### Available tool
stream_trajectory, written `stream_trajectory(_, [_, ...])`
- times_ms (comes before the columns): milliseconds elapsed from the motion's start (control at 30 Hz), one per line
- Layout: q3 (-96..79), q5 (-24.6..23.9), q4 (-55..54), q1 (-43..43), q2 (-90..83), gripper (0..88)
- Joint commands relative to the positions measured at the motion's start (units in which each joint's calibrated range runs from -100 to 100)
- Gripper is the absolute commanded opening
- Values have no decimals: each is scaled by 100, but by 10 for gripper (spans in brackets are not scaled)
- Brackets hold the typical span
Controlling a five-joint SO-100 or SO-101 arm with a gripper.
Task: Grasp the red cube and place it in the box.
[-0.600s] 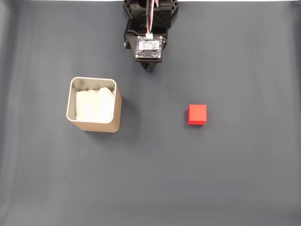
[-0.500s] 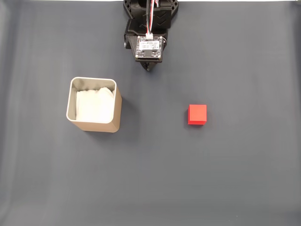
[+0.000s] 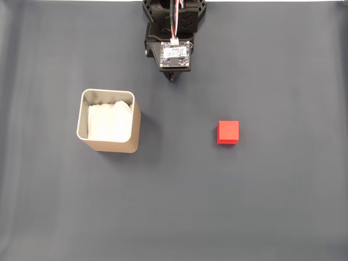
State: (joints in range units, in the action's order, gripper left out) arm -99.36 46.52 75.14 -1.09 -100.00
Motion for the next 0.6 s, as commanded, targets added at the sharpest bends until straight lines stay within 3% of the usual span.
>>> stream_trajectory(0, [-55, 20, 98, 27, 0, 8])
stream_trajectory(567, [-55, 0, 98, 42, 0, 3])
